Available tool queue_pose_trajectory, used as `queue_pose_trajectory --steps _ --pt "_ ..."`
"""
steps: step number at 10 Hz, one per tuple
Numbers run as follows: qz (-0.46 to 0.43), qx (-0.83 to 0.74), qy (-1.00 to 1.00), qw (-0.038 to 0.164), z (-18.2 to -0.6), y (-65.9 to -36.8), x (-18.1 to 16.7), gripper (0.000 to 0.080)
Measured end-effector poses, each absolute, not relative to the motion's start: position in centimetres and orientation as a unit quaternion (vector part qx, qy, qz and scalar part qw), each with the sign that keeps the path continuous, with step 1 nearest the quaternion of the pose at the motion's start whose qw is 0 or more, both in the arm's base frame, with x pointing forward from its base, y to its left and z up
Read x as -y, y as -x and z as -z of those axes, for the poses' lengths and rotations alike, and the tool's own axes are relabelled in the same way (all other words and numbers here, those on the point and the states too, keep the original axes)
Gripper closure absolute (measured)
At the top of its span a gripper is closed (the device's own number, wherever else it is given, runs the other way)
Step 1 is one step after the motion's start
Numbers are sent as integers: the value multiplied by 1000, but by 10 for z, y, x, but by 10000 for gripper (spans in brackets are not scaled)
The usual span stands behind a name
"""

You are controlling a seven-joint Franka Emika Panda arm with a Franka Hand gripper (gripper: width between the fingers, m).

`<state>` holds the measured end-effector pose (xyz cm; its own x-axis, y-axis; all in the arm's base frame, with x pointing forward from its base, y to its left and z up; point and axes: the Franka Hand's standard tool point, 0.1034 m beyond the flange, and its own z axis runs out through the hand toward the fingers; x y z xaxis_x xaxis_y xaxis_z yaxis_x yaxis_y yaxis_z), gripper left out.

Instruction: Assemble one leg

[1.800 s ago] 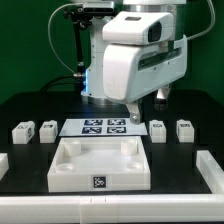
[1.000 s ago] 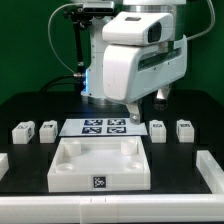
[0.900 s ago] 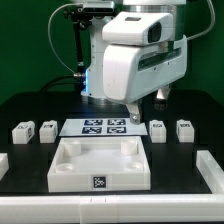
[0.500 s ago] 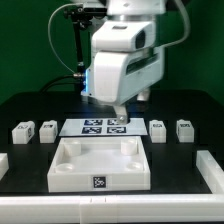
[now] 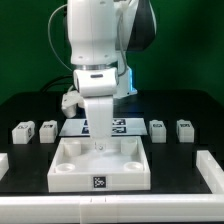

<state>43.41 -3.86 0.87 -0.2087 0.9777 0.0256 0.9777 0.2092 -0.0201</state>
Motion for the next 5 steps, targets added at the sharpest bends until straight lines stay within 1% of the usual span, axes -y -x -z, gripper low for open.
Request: queue_pose_trajectory --steps 1,2,3,4,5 --pt "0 776 631 17 -9 -434 39 150" --pt "-1 776 631 17 -8 -433 39 248" --pt "-1 775 631 17 -8 -433 40 389" --pt "-1 775 631 17 -8 -433 40 389" --pt "-1 775 631 17 -8 -433 40 573"
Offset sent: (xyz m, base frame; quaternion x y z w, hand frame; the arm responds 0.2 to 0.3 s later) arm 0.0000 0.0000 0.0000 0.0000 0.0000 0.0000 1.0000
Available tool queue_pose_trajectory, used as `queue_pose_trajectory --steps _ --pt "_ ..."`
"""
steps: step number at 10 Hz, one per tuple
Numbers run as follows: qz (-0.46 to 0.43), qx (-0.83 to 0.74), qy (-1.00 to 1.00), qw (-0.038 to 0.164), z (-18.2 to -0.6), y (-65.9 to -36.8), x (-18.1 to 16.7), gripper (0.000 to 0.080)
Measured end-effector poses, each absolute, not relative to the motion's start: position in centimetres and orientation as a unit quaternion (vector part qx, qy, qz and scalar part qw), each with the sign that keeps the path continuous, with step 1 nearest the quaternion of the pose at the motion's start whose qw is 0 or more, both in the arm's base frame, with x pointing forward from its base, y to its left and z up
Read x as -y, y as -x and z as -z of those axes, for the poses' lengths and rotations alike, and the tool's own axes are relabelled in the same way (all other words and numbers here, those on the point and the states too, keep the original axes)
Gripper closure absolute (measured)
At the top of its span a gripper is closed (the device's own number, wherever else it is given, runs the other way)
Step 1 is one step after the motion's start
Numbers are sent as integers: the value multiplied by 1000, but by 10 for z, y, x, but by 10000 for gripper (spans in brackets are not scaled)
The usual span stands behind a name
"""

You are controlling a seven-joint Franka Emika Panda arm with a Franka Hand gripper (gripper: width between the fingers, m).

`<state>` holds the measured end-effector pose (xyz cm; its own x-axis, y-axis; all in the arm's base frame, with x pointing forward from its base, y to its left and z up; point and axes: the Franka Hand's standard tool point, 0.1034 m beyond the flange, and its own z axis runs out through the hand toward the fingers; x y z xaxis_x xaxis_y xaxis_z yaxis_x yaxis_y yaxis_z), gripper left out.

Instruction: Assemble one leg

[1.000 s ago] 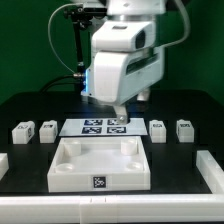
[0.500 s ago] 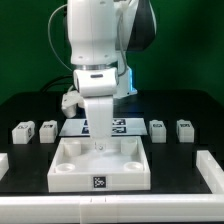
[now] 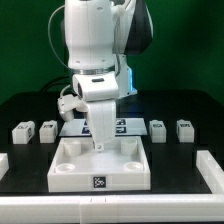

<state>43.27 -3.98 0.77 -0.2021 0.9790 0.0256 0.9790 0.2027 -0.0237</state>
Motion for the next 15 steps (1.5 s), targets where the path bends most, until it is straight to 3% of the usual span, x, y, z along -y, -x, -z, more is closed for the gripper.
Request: queue_pose_trajectory --steps 1,8,13,15 --pt "-1 775 632 17 -8 -433 40 734" --pt "-1 768 641 17 -8 -435 38 742" --pt "22 737 675 14 -8 -497 -20 742" --pt "11 725 689 25 -8 -499 -32 741"
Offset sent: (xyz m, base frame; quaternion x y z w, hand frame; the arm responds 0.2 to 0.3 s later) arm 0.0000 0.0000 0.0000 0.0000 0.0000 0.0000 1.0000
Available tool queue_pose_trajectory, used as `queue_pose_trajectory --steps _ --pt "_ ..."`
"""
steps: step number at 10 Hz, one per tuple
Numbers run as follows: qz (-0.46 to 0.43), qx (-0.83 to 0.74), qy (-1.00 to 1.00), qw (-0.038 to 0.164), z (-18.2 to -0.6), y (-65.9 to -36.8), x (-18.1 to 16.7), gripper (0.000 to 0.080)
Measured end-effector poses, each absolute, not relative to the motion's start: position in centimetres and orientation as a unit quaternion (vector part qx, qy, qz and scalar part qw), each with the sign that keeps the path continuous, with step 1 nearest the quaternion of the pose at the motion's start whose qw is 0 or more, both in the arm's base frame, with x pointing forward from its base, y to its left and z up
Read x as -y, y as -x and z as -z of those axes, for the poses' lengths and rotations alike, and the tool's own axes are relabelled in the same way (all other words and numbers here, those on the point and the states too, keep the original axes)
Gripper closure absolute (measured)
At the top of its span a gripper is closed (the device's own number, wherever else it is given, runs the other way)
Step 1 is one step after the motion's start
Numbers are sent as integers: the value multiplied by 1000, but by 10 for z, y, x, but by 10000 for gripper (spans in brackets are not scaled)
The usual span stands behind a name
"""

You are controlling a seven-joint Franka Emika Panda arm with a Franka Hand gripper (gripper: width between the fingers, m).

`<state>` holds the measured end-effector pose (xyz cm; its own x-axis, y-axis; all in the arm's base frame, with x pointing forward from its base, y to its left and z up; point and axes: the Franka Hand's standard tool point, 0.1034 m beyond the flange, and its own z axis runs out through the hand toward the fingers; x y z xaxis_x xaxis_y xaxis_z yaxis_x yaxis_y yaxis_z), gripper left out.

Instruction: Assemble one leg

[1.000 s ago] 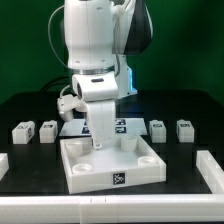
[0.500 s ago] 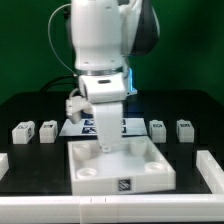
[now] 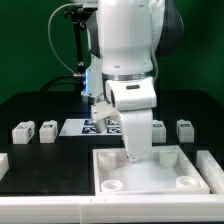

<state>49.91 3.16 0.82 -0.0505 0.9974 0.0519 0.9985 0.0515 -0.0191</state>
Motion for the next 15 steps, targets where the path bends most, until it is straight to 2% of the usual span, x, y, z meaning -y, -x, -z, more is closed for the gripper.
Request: queue_pose_trajectory --steps 4,9,10,11,13,14,15 --pt "-1 696 717 34 -8 -503 -48 741" --pt "12 698 715 26 -8 -503 -50 740" --pt "11 698 715 26 -8 -503 -50 546" --pt "11 698 715 26 -8 -503 -50 546" --pt "11 698 715 26 -7 -502 -50 207" --pt "11 698 715 26 -7 -502 -50 167" --pt "11 698 716 26 -7 -502 -50 167"
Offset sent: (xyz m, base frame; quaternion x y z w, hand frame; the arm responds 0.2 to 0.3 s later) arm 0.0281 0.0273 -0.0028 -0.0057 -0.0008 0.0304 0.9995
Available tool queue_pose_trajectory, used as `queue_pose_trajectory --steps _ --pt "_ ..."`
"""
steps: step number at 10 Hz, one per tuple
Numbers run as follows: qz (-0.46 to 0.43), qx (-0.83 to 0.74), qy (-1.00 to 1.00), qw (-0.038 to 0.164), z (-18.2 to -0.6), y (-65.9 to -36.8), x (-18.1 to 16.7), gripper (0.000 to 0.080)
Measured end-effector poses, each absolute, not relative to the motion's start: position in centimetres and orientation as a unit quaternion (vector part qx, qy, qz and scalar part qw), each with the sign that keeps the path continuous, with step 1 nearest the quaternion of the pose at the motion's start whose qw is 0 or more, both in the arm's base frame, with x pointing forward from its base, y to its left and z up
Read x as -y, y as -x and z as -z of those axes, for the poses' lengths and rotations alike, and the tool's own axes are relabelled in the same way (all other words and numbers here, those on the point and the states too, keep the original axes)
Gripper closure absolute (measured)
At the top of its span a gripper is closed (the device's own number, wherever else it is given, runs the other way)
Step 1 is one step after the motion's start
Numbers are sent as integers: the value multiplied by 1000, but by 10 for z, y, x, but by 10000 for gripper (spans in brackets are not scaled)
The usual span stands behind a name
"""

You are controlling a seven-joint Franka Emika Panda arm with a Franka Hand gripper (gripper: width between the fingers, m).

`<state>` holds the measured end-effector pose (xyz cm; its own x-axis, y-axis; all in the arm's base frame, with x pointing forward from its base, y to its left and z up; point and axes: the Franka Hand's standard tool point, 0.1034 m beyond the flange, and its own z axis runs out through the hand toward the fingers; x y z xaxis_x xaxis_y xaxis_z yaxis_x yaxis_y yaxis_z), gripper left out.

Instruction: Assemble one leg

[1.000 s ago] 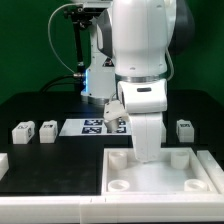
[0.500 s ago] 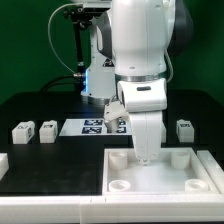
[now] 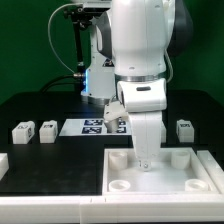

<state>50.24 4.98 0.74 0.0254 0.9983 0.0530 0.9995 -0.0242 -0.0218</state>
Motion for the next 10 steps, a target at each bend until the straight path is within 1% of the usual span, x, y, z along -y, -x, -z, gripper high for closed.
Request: queue_pose_trajectory --steps 1,4,5,6,7,8,10 --pt "11 698 716 26 -7 -502 -50 152" --pt "11 698 716 26 -8 -503 -50 151" --pt "14 689 724 21 -17 -504 -50 151" --pt "14 661 750 14 -35 -500 -54 151" --pt "6 629 777 10 -50 -492 -65 151" --pt "1 612 791 10 -56 -485 -75 151" --pt "-4 442 897 9 -62 -467 -113 151"
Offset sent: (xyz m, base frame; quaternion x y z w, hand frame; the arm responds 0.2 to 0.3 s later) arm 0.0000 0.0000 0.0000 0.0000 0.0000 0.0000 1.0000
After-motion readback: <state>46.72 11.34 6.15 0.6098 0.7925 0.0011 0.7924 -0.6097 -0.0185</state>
